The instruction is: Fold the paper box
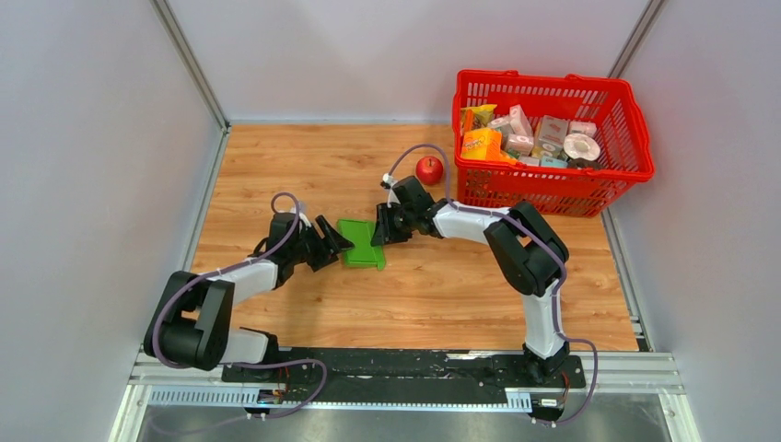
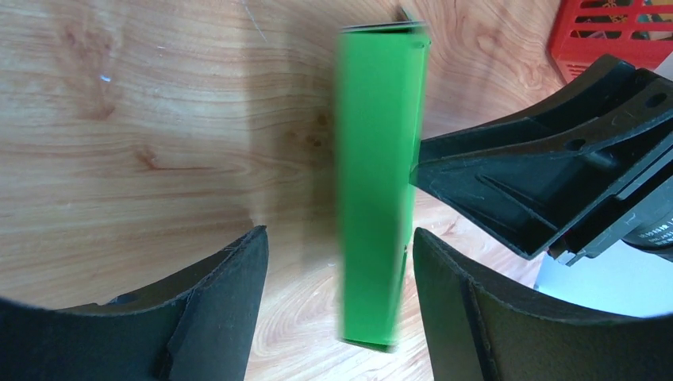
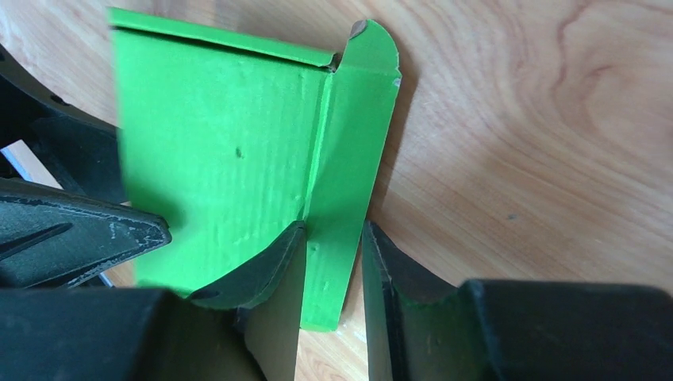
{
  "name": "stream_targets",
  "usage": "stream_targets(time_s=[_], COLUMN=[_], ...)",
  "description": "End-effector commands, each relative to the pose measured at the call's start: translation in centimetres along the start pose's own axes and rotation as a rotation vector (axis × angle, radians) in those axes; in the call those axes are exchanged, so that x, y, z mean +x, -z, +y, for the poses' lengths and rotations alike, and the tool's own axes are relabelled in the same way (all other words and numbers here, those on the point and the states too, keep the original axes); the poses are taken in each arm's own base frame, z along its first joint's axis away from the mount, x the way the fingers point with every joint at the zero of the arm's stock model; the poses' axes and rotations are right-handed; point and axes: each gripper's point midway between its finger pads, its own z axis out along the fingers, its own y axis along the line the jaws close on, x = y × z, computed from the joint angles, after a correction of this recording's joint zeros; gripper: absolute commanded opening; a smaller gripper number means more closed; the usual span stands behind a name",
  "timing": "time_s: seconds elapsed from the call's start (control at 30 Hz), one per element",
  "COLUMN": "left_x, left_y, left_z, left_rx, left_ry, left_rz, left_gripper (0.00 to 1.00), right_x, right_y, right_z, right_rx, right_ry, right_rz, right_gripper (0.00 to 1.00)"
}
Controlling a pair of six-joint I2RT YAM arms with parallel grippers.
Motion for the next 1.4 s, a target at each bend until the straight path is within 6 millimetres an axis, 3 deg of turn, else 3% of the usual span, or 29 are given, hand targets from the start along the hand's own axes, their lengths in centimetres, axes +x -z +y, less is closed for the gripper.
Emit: stream_targets(time_s=[0.0, 0.4, 0.57, 0.63, 0.73, 0.83, 0.87, 0.9, 0.97, 1.0, 1.03, 1.13, 1.2, 1.23, 1.3, 1.37], left_x=[-0.9, -0.3, -0.2, 0.1, 0.5, 1.3, 1.4, 1.6, 2.5, 2.6, 3.4, 5.0, 7.1, 7.7, 9.2, 9.6], left_y=[-0.6, -2.5, -2.4, -2.0, -0.7, 1.2, 1.7, 2.4, 4.1, 4.9, 5.9, 7.2, 8.3, 8.6, 9.4, 9.8], left_z=[-1.8, -4.1, -4.2, -4.6, -5.6, -7.5, -8.2, -9.1, -10.9, -11.7, -12.2, -13.9, -15.7, -16.3, -17.6, -18.1], left_rx=[0.100, 0.210, 0.220, 0.239, 0.297, 0.400, 0.434, 0.479, 0.590, 0.633, 0.679, 0.739, 0.804, 0.825, 0.875, 0.895], left_ry=[0.016, -0.006, -0.010, -0.017, -0.025, -0.075, -0.107, -0.131, -0.178, -0.208, -0.239, -0.309, -0.383, -0.409, -0.460, -0.481], left_rz=[-0.028, 0.022, 0.030, 0.047, 0.081, 0.137, 0.151, 0.168, 0.222, 0.233, 0.274, 0.299, 0.343, 0.358, 0.394, 0.402], left_gripper=[0.75, 0.59, 0.34, 0.24, 0.22, 0.22, 0.22, 0.22, 0.23, 0.23, 0.23, 0.23, 0.23, 0.23, 0.23, 0.23], right_x=[3.6, 3.0, 2.4, 1.5, 0.6, 0.9, 2.4, 1.8, 2.6, 2.0, 1.7, 1.1, 0.8, 0.1, 1.3, 1.6], right_y=[-0.7, -0.6, 0.4, 2.2, 5.7, 9.0, 9.5, 11.3, 13.4, 15.5, 16.6, 20.3, 21.8, 22.4, 22.5, 23.4], right_z=[-5.4, -3.7, -2.7, -1.9, -1.7, -0.3, 0.2, 2.0, 3.7, 5.0, 5.1, 5.8, 5.7, 4.7, 4.7, 6.4], right_rx=[0.189, 0.129, 0.112, 0.120, 0.174, 0.147, 0.090, 0.008, -0.128, -0.167, -0.181, -0.232, -0.249, -0.240, -0.318, -0.433], right_ry=[-0.023, -0.004, 0.028, 0.054, 0.092, 0.126, 0.122, 0.138, 0.140, 0.163, 0.167, 0.205, 0.182, 0.159, 0.113, 0.118], right_rz=[0.086, 0.059, 0.047, 0.021, -0.022, -0.041, -0.002, -0.038, -0.022, -0.068, -0.090, -0.134, -0.130, -0.140, -0.044, 0.006], right_gripper=[0.33, 0.34, 0.41, 0.45, 0.63, 0.72, 0.75, 0.76, 0.78, 0.79, 0.86, 0.92, 0.92, 0.93, 0.97, 1.00])
